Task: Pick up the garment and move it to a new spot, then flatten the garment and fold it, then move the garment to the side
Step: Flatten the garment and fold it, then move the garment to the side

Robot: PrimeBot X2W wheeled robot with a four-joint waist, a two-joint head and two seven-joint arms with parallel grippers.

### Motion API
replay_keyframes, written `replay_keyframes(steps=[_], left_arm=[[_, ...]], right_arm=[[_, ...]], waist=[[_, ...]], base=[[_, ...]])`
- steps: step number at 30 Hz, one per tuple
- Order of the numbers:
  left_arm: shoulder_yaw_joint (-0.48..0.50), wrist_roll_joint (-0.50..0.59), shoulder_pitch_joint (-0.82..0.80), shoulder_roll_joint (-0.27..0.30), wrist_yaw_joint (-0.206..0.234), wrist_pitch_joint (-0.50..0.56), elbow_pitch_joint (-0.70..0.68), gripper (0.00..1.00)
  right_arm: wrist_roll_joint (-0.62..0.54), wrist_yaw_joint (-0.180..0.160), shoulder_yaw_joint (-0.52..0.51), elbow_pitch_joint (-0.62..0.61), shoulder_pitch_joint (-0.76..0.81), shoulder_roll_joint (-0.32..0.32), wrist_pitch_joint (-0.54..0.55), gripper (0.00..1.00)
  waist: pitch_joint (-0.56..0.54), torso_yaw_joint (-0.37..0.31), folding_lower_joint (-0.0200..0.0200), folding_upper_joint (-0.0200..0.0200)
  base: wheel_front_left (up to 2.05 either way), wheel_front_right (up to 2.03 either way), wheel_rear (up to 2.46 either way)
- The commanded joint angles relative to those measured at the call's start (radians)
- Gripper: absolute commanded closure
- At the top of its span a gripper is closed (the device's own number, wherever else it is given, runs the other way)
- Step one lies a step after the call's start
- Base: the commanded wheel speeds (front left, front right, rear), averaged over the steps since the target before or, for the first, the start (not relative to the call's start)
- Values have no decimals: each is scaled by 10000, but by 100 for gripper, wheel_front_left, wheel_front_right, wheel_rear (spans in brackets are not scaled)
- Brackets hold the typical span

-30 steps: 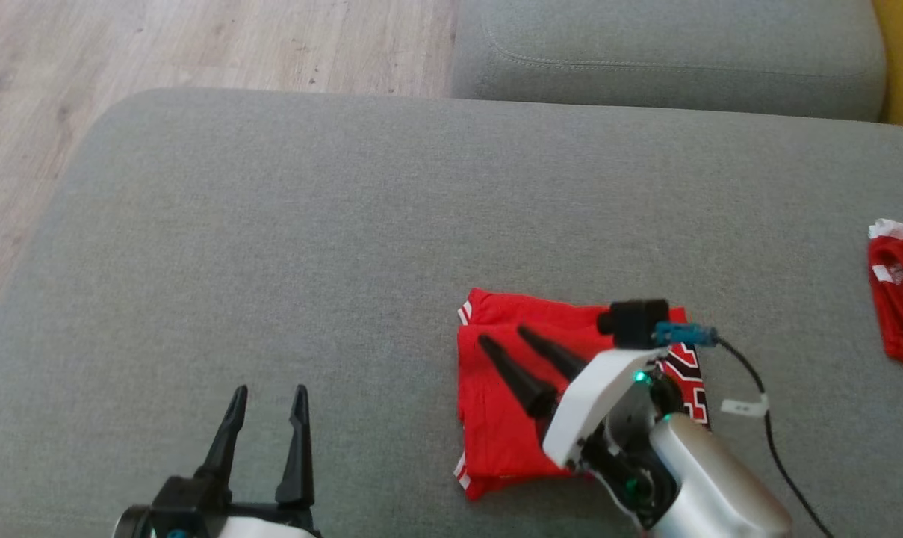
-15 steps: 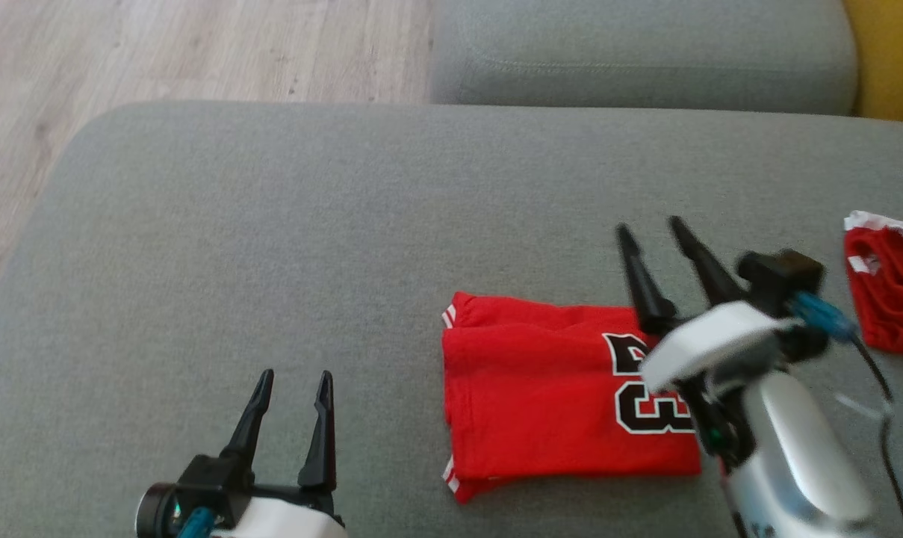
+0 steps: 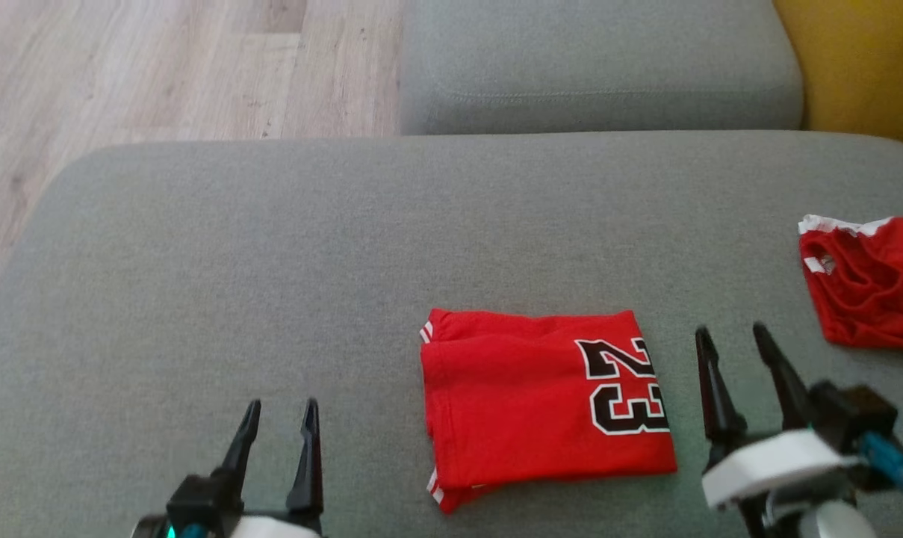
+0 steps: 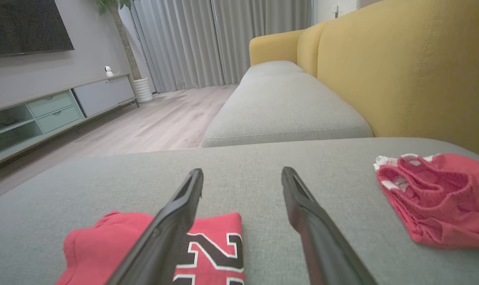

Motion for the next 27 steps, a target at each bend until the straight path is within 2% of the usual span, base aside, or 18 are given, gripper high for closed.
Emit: replay_keyframes(steps=[1,10,27], left_arm=[[452,-85,-202,47,-4,-162,-217,0],[738,-220,116,124,34,-310,-146,0],[749,-250,90,225,64,-326,-145,0]], right_arm=[[130,65,234,-363,-69,-34,-165,0],[454,65,162,-199,407,-34,-514,0],[373,65,332,46,395,-34,-472,0]], waist=[[-53,-28,1,-1],[-197,-20,1,-1],[-118,-19,1,-1]], base=[[0,0,0],[0,0,0],[0,0,0]])
